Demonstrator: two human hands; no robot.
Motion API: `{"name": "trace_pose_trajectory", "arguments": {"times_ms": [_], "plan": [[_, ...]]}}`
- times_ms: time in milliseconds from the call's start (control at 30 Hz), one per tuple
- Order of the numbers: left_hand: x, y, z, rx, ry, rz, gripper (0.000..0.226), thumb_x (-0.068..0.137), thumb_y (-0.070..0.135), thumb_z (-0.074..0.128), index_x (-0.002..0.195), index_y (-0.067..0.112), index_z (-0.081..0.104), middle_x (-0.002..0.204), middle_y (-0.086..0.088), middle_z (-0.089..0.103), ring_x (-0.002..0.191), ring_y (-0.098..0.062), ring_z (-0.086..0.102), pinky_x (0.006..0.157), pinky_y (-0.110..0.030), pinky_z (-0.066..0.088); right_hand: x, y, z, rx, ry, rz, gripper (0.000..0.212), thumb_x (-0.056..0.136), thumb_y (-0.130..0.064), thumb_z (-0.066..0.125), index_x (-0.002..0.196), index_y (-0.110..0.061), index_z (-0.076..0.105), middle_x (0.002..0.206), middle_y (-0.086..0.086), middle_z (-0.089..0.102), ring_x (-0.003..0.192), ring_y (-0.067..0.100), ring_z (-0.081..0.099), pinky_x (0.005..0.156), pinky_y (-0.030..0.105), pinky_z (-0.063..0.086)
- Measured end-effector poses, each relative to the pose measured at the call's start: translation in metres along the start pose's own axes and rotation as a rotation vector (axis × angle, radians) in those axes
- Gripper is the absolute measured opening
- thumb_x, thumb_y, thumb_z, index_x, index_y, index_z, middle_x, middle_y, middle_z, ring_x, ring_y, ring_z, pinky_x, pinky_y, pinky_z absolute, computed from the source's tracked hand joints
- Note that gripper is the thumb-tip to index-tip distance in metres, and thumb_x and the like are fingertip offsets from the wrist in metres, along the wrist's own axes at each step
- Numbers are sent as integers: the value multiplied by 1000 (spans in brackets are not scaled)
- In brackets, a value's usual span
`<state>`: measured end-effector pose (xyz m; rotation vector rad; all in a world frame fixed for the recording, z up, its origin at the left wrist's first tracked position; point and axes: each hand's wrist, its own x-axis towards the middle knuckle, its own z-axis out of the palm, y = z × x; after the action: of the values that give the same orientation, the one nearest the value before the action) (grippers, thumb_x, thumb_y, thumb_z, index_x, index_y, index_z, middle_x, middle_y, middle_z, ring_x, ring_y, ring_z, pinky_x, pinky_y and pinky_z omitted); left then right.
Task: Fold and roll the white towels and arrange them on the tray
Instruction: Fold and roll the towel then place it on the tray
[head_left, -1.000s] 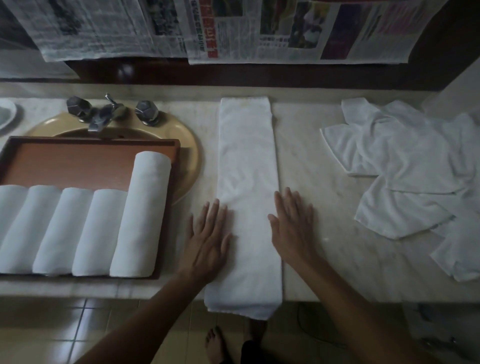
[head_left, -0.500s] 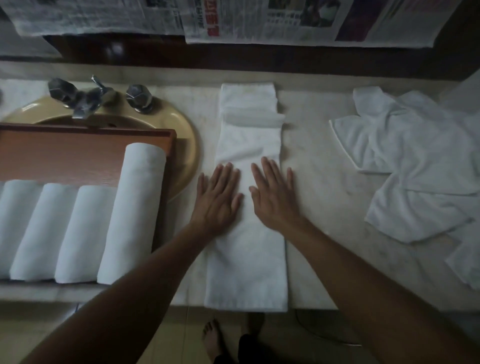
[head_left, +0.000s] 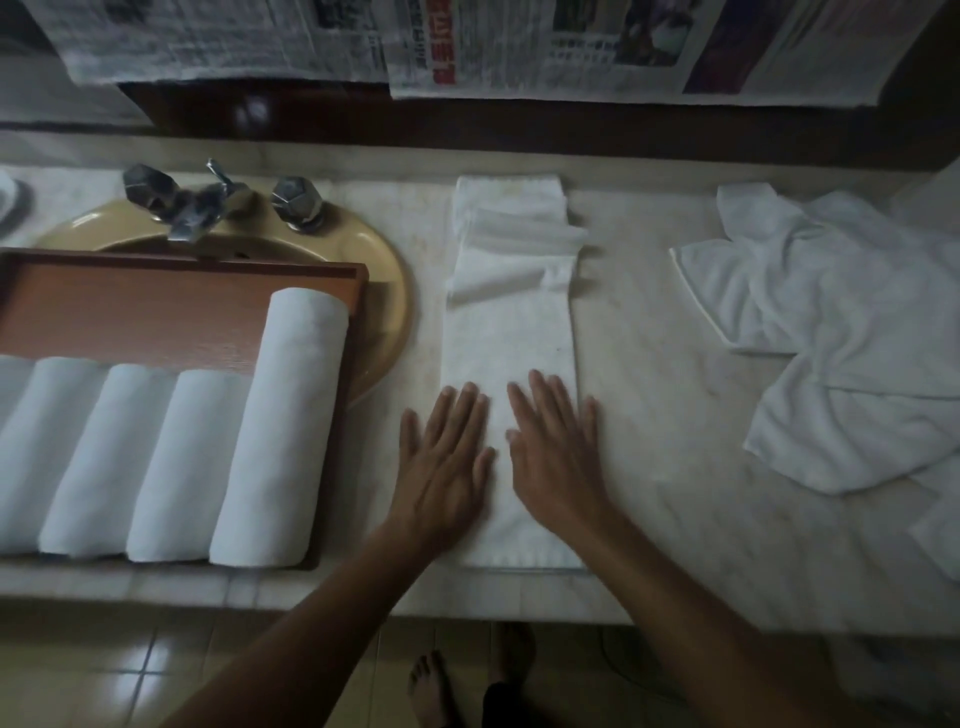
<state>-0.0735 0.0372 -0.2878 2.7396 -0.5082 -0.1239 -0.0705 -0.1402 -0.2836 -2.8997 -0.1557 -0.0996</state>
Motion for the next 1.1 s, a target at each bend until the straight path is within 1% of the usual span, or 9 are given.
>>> {"name": "trace_pose_trajectory", "arguments": {"times_ms": [100,233,300,367,500,700,833,967,1100], "plan": [[-11,-26,3,-36,13,-58,67,108,52,16,165,19,8,173,0,-4,159,-19,-10,127,-59,5,-20,25,4,-58,-47,55,59,106,-46,26,161,-25,32,170,3,24,157,27,19,122,65,14],[-44,-30,-10,-176,71,-77,67,108,48,24,165,15,10,173,-5,-2,159,-20,-5,128,-54,8,-44,56,-5,-5,-3,135,61,106,-46,25,159,-18,36,167,9,29,156,30,23,120,64,22],[-69,-8,-19,-175,92,-35,66,107,49,29,164,19,18,172,-5,8,159,-19,3,128,-47,8,-67,50,-10,66,40,73,61,107,-45,29,159,-15,36,168,11,28,156,31,21,122,57,22],[-95,12,-16,-190,64,44,61,106,47,38,160,21,30,168,-7,25,157,-20,18,125,-45,20,-96,33,-12,136,26,-24,59,107,-44,34,158,-15,38,168,10,27,157,29,20,124,52,22],[-128,16,1,-156,-7,254,44,103,30,55,145,19,52,148,-3,49,140,-23,45,110,-43,43,-151,6,-2,115,-77,-189,57,107,-43,35,157,-15,40,169,5,24,158,24,16,122,50,23],[-137,-7,-8,-125,-13,369,43,94,11,58,136,15,62,125,-2,59,112,-20,56,90,-32,51,-173,10,3,46,-34,-237,52,106,-32,42,152,-8,47,165,11,33,154,29,28,119,48,28],[-137,-12,-19,-37,-43,443,50,84,7,73,133,14,64,116,-1,60,103,-17,56,80,-24,47,-181,15,4,130,10,-282,51,94,-8,65,145,-7,56,157,14,45,148,32,39,118,44,35],[-132,-9,-28,24,-49,523,42,78,8,78,118,13,67,102,-1,58,92,-21,56,74,-29,43,-183,15,-7,149,57,-220,47,87,4,64,130,-13,68,135,11,62,125,32,59,98,43,55],[-134,-8,-33,22,-72,462,36,72,3,74,104,18,67,96,2,57,88,-20,53,70,-31,43,-178,14,-27,116,31,-239,35,85,-10,54,114,-16,73,114,3,66,103,24,62,79,33,57]]}}
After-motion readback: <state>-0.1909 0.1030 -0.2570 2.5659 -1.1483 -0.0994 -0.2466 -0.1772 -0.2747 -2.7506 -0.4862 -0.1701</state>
